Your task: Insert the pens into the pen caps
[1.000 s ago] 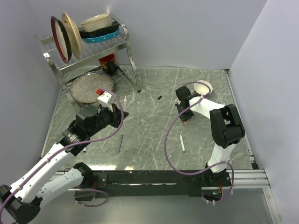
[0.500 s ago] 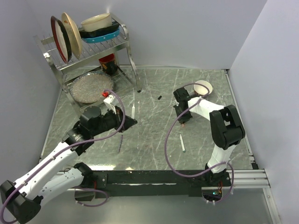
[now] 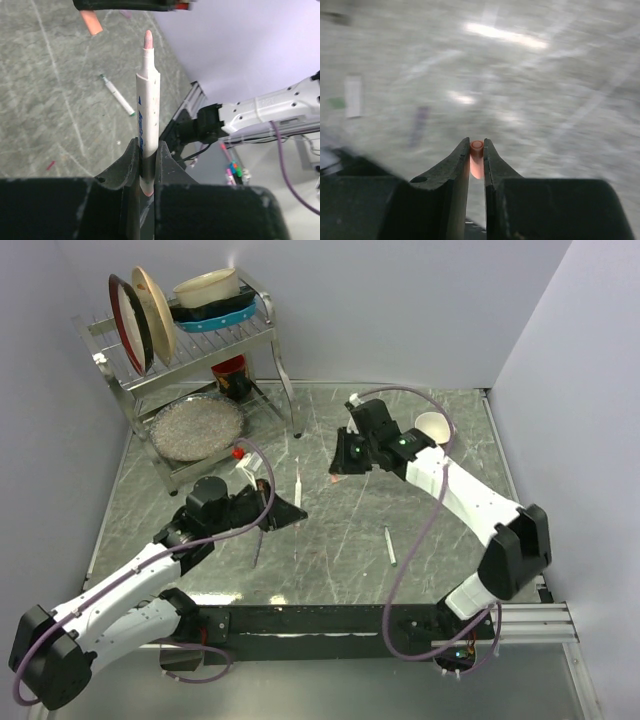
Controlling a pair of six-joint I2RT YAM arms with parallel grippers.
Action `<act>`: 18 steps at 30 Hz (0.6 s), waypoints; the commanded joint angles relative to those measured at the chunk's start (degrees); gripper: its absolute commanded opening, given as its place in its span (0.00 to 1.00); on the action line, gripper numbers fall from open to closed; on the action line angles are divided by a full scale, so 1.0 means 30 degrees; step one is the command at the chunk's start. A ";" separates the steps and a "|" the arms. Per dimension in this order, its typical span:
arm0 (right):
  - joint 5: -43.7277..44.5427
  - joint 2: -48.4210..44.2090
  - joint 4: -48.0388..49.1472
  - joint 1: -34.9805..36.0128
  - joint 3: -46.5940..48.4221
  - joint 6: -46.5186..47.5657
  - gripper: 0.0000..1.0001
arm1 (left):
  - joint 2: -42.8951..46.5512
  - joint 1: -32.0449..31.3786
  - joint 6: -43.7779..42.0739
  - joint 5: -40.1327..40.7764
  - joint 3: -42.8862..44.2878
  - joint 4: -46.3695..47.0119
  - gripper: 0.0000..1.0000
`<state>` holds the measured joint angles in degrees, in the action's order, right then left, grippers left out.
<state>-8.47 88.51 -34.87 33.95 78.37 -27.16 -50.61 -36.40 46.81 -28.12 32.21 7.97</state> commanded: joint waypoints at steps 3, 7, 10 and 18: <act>-0.1691 -0.2955 0.5116 0.1161 -0.0747 -0.4392 0.00 | -0.0503 -0.0053 0.1476 -0.1056 -0.0100 0.2646 0.01; -0.1249 -0.3721 0.6349 0.1484 -0.1132 -0.5360 0.00 | -0.0445 -0.0112 0.1683 -0.0911 -0.0393 0.2852 0.01; -0.1016 -0.3927 0.6380 0.1542 -0.1045 -0.5303 0.00 | -0.0445 -0.0141 0.1742 -0.0997 -0.0481 0.2823 0.01; -0.1249 -0.3957 0.6732 0.1982 -0.1074 -0.5860 0.00 | -0.0445 -0.0170 0.1742 -0.1057 -0.0394 0.2823 0.01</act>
<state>-12.12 77.95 -17.50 38.70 74.96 -43.33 -52.34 -36.62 51.83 -30.20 30.96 13.65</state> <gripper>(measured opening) 0.197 0.113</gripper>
